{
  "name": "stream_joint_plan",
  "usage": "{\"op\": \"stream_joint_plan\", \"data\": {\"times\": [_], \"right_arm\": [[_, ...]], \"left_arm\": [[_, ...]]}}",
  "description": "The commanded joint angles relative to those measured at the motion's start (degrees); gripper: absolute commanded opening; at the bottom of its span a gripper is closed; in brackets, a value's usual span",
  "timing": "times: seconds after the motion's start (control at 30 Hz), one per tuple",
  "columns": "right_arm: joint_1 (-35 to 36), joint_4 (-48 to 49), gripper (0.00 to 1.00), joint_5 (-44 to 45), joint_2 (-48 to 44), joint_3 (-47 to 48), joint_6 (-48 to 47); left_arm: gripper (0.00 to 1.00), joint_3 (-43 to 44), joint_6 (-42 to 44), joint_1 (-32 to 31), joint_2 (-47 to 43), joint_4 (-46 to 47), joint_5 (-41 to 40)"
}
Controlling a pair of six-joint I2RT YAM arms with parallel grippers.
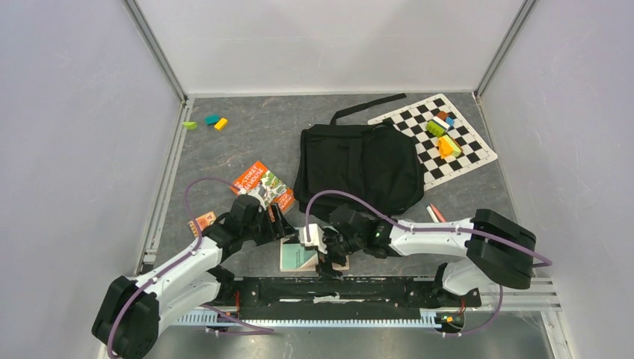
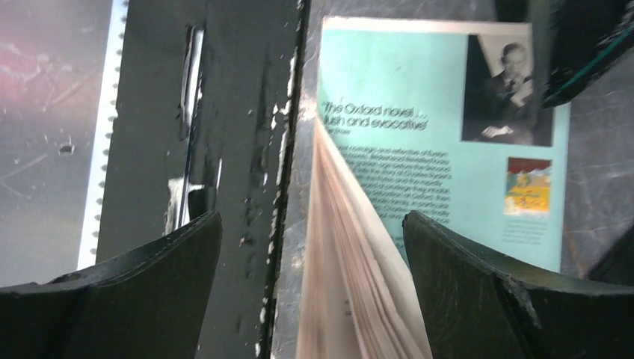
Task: Pack the student bag
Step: Pick up the book from the center of the board.
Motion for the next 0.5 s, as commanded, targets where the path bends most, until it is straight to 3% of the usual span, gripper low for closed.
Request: {"op": "stream_joint_plan", "data": {"times": [0.0,0.23,0.47], "right_arm": [[3.34,-1.74,0.95,5.47,-4.01,-3.40,-0.25],[8.57,3.42,0.86,25.86,-8.20,-10.37,1.14],[14.04,7.72,0.64,42.58,-7.65,-12.51,0.75]], "left_arm": [[0.74,-0.82,-1.48,-0.03,-0.77,1.64,-1.29],[0.74,-0.68,-1.65,0.00,-0.87,1.35,-1.27],[0.74,1.40,-1.40,0.00,-1.21,0.04,-1.20]]}}
